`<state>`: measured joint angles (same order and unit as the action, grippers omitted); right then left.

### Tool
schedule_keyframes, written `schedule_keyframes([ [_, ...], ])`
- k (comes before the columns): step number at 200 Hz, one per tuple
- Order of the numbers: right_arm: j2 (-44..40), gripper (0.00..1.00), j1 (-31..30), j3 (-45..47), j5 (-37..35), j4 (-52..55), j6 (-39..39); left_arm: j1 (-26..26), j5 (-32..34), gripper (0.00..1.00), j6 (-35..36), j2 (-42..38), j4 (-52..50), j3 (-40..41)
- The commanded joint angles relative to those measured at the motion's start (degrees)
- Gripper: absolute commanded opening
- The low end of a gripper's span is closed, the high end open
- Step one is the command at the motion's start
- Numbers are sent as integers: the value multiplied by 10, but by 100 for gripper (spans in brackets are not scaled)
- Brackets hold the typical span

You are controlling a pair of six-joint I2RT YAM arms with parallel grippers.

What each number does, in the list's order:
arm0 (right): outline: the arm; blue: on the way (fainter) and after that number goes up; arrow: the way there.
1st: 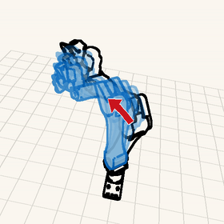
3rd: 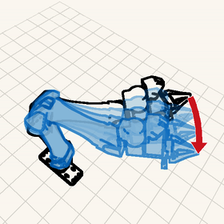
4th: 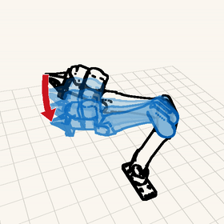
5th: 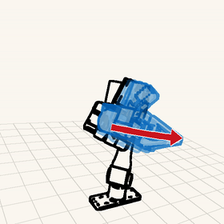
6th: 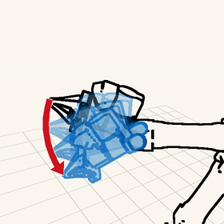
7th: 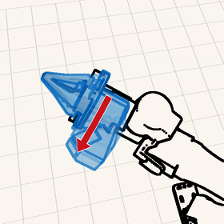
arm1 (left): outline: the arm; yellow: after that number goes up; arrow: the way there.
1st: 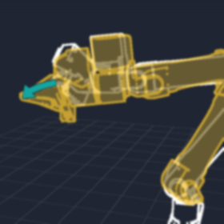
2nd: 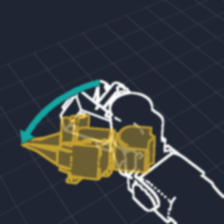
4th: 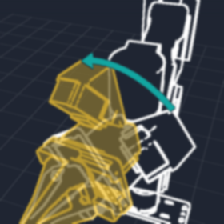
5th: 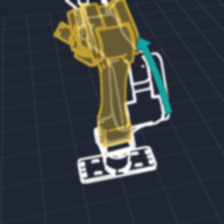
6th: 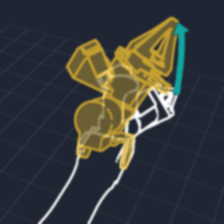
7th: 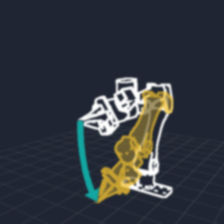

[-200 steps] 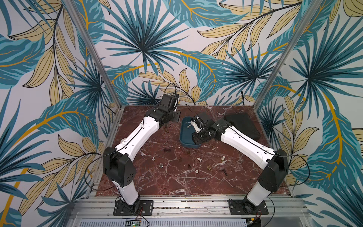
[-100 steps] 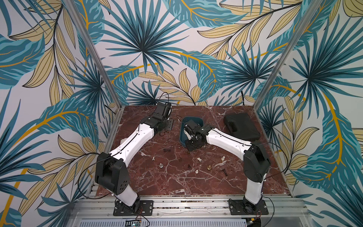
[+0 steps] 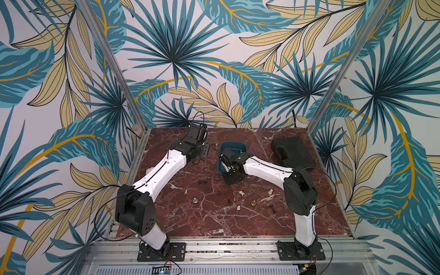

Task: Put the chess pieces into the storage box
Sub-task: Pick up the chess piece at the center of the board.

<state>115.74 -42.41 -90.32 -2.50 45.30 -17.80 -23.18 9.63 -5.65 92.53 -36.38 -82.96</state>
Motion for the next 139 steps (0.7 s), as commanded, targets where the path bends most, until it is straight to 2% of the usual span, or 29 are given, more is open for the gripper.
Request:
schedule_keyframes([
  [1,8,37,-3,-4,3,-4,-1,5,15,39,9,-12,4,2],
  [51,10,26,-3,-9,12,-10,-2,6,14,39,8,-16,4,1],
  [75,3,15,-4,-7,20,-8,-1,7,16,39,10,-21,2,1],
  [117,-35,3,-10,-11,35,28,1,7,36,39,14,-35,1,1],
  [139,-77,1,-13,-28,49,56,4,9,59,39,19,-48,4,2],
])
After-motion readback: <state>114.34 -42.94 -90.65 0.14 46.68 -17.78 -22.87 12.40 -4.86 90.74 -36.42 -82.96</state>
